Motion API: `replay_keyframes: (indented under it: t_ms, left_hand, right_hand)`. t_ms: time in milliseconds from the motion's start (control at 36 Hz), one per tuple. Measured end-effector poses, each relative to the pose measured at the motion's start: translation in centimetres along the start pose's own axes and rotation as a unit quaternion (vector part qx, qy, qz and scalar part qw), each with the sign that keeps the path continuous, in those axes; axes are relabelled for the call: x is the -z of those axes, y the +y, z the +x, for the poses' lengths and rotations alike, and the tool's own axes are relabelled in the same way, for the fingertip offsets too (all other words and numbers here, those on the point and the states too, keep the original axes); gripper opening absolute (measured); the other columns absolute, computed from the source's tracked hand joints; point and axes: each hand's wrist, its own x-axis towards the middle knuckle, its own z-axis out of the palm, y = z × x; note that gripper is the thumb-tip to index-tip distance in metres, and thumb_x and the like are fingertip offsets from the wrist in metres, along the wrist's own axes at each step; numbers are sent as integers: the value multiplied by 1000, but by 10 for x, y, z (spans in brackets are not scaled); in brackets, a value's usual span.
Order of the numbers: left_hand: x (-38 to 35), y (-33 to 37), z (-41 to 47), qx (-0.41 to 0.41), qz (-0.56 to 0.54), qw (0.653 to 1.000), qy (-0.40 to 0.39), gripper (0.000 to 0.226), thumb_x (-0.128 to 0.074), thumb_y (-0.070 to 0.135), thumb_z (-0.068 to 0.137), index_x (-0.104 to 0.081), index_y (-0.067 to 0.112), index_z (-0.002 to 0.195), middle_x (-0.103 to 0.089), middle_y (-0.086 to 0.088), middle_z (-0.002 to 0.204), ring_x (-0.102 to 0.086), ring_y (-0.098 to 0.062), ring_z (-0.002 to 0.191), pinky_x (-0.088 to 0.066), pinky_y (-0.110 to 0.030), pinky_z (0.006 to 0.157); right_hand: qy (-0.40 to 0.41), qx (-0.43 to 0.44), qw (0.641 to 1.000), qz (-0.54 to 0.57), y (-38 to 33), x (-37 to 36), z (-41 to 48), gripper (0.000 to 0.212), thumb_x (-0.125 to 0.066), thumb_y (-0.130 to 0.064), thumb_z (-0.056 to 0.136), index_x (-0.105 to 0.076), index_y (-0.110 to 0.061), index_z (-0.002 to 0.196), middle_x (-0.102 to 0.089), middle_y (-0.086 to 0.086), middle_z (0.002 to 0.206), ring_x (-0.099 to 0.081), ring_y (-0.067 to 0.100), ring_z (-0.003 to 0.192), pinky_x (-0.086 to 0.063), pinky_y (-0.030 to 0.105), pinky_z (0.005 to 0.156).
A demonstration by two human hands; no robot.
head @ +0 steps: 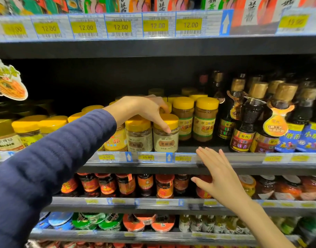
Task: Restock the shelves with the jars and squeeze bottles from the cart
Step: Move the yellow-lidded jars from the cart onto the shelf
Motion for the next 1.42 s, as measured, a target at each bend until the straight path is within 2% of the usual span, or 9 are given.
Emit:
replay_keyframes:
  t_ms: [361,444,556,667,778,944,1139,1306,1417]
  left_hand:
    - [-8,-13,-8,-8,-49,998,25,100,-61,79,54,-32,38,140,-43,0,139,-44,-24,125,-44,-47,100]
    - [-4,-16,-26,-42,-99,990,87,95,-61,75,60,-35,31,141,-52,1,133,-51,-17,120,-48,-40,98]
    - [-15,-30,-70,-91,-106,966,217,63,-53,57,84,-43,26,138,-52,3,135,-50,-11,121,-45,-34,101]
    - [-51,-61,-138,-85,-94,953,276,52,-48,48,92,-46,21,137,-52,2,135,-48,-10,124,-40,-28,103]
    - [-103,-107,-224,27,-103,965,240,54,-44,48,91,-41,25,140,-45,6,142,-39,-6,130,-28,-16,103]
    - [-197,-185,-373,269,-117,951,99,62,-39,53,92,-28,26,146,-30,6,152,-29,-9,138,-26,-24,110]
    - [-273,-252,-547,488,-164,857,23,78,-41,61,84,-24,18,147,-31,-3,152,-34,-17,137,-28,-26,108]
    - [-300,-296,-667,603,-191,773,37,91,-39,74,78,-33,10,143,-40,-9,146,-42,-22,130,-33,-30,104]
    - [-317,-322,-723,649,-190,736,36,77,-50,57,87,-25,16,147,-33,-4,151,-36,-20,135,-30,-27,106]
  right_hand:
    - [1,5,1000,18,-1,1,1,78,-66,-41,80,-28,-17,145,-29,-1,152,-22,17,143,5,30,114]
    - [6,4,999,46,-8,5,7,77,-65,-43,81,-30,-17,144,-29,-4,150,-23,15,142,0,32,116]
    - [54,76,990,106,-37,8,21,61,-62,-39,76,-54,-11,129,-55,3,133,-46,14,126,-29,41,109]
    - [-21,155,976,153,-94,2,41,59,-56,-42,80,-50,-18,133,-54,-4,134,-45,9,126,-32,26,105]
    - [-109,246,946,181,-169,-26,63,63,-55,-45,82,-42,-21,138,-47,-4,141,-43,13,131,-35,28,107]
    - [-244,345,890,170,-311,-93,85,67,-56,-42,87,-26,-24,145,-33,-3,150,-32,15,138,-30,35,113]
    - [-336,433,823,153,-499,-169,72,70,-57,-38,89,-22,-19,147,-27,0,153,-33,17,137,-30,32,111]
    - [-376,483,780,130,-638,-213,62,76,-56,-42,88,-17,-17,148,-23,3,155,-25,19,141,-25,34,114]
    - [-380,518,756,122,-715,-238,55,80,-58,-46,85,-18,-18,148,-24,3,155,-24,19,142,-23,33,114]
